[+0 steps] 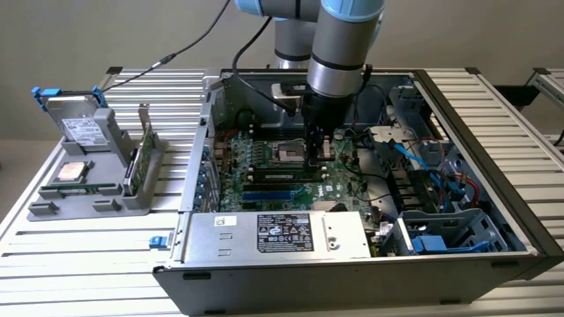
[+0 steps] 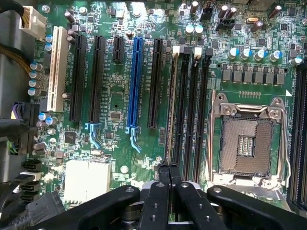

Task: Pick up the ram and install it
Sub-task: 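Press down the ram until it locks into place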

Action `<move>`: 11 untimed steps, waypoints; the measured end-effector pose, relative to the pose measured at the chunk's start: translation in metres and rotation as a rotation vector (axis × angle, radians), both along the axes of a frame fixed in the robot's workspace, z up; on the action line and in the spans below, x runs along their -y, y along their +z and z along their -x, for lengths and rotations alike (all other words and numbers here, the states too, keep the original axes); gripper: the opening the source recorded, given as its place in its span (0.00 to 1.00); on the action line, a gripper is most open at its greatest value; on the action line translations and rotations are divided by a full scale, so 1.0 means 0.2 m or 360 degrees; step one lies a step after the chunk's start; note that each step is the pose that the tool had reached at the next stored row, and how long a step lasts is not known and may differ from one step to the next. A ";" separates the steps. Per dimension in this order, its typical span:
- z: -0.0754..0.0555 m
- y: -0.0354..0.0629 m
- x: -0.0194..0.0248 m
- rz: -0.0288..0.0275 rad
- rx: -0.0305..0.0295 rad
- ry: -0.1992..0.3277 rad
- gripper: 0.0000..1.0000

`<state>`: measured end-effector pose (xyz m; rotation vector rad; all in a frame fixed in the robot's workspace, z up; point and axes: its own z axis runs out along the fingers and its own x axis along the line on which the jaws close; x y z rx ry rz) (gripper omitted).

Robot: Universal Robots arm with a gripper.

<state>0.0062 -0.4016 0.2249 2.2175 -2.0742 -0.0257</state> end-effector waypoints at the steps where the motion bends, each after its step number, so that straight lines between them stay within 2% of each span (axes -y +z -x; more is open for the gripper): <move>1: 0.00 -0.001 0.000 -0.00006 0.00001 0.0000 0.10; 3: 0.00 0.000 -0.001 -0.00010 0.00003 0.0000 0.10; 5: 0.00 0.024 -0.002 -0.00046 0.00029 0.0000 0.10; 7: 0.01 0.059 -0.001 -0.00011 0.00029 0.0000 0.10; 11: 0.04 0.069 0.000 -0.00013 0.00034 0.0000 0.10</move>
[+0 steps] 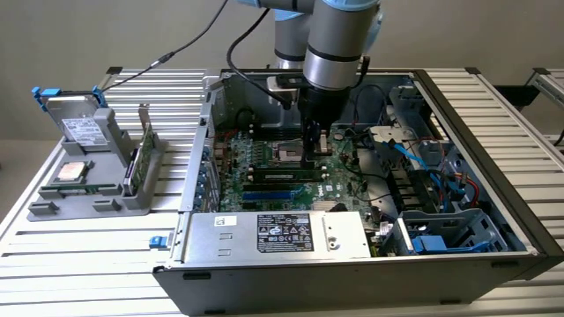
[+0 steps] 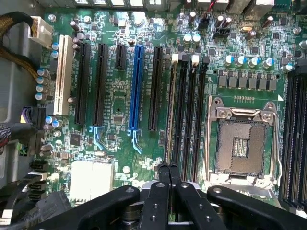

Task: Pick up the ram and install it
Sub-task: 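Press down the ram until it locks into place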

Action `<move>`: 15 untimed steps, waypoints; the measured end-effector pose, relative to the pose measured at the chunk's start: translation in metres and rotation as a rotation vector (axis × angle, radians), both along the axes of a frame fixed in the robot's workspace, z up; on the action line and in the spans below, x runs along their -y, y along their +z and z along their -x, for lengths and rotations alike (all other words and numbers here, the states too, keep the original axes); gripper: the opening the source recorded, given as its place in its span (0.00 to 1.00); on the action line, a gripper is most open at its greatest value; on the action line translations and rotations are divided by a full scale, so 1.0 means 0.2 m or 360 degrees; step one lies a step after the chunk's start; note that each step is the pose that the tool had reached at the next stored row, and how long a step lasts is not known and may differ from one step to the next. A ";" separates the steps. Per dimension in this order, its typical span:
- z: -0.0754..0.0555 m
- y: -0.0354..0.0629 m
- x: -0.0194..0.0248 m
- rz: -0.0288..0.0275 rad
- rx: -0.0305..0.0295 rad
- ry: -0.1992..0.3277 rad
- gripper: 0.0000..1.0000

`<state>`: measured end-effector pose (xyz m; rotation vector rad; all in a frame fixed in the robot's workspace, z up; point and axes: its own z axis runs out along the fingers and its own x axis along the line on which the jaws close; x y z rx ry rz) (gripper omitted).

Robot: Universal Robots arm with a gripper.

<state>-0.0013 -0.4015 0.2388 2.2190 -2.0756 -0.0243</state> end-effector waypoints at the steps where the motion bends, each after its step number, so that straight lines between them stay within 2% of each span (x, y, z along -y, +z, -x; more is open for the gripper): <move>1: 0.01 0.000 0.000 0.00002 -0.00001 0.0000 0.10; 15: 0.16 -0.001 0.000 0.00002 0.00000 0.0000 0.10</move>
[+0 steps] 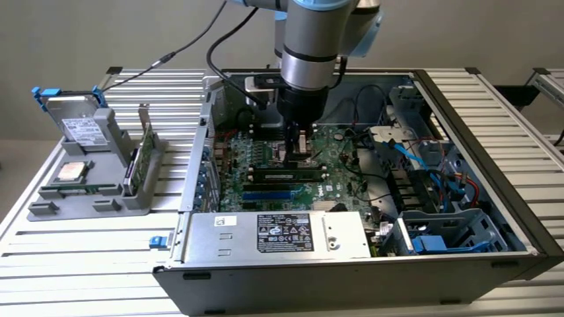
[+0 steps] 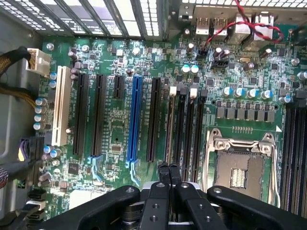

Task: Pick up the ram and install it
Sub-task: 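Press down the ram until it locks into place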

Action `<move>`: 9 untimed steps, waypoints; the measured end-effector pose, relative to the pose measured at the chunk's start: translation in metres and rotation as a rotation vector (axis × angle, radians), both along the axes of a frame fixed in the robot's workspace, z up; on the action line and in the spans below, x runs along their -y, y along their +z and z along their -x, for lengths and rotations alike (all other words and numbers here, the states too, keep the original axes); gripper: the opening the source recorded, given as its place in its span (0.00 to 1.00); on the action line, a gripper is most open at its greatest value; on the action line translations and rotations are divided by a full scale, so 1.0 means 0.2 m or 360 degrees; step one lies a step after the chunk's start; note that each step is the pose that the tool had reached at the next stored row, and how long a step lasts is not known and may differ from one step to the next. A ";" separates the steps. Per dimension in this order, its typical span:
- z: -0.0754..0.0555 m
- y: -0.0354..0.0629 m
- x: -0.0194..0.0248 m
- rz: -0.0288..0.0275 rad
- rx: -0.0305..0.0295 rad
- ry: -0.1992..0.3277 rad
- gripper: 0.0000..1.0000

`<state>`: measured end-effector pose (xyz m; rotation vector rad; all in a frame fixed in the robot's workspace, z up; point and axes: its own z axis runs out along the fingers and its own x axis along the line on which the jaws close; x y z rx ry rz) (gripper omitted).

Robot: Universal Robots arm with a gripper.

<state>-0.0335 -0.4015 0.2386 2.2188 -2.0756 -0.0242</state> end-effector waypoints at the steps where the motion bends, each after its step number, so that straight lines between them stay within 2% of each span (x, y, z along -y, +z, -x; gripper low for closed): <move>1: 0.00 0.000 0.000 0.00002 -0.00001 0.0000 0.10; 9: 0.01 -0.022 0.000 0.00002 0.00000 0.0000 0.10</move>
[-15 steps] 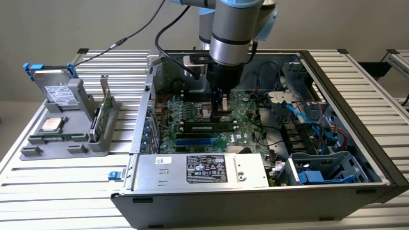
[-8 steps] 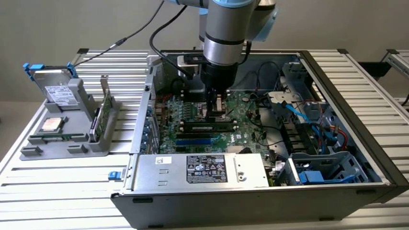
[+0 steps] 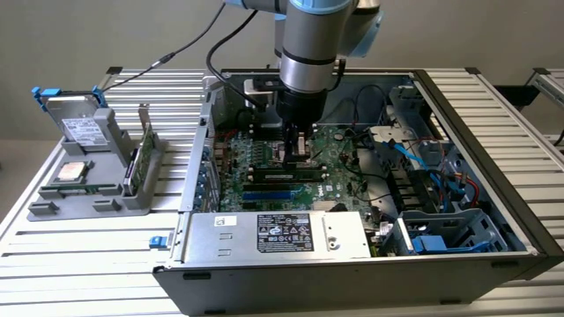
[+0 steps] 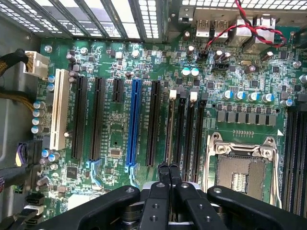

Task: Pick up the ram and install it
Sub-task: 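Press down the ram until it locks into place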

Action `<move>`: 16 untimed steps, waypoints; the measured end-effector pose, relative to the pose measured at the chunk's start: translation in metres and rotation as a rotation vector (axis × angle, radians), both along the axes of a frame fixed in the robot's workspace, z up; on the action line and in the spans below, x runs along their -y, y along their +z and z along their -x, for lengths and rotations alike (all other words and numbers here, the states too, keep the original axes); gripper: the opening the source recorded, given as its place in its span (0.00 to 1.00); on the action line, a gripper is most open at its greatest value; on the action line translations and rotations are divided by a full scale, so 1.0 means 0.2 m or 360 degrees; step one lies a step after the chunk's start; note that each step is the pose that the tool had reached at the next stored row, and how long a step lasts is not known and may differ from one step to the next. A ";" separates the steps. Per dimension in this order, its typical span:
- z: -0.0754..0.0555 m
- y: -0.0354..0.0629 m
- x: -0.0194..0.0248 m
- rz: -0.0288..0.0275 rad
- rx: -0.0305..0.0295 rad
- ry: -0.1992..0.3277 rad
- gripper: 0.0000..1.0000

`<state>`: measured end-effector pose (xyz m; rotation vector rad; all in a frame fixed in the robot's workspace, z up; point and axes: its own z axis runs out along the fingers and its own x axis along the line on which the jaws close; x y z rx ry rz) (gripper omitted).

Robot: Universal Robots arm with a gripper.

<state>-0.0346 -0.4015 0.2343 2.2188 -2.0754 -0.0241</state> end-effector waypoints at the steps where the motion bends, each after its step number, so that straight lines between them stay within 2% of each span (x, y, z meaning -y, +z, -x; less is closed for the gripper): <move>1: 0.00 -0.004 0.000 0.00000 0.00000 0.0000 0.10; 16: 0.00 -0.054 -0.003 0.00011 -0.00002 0.0000 0.10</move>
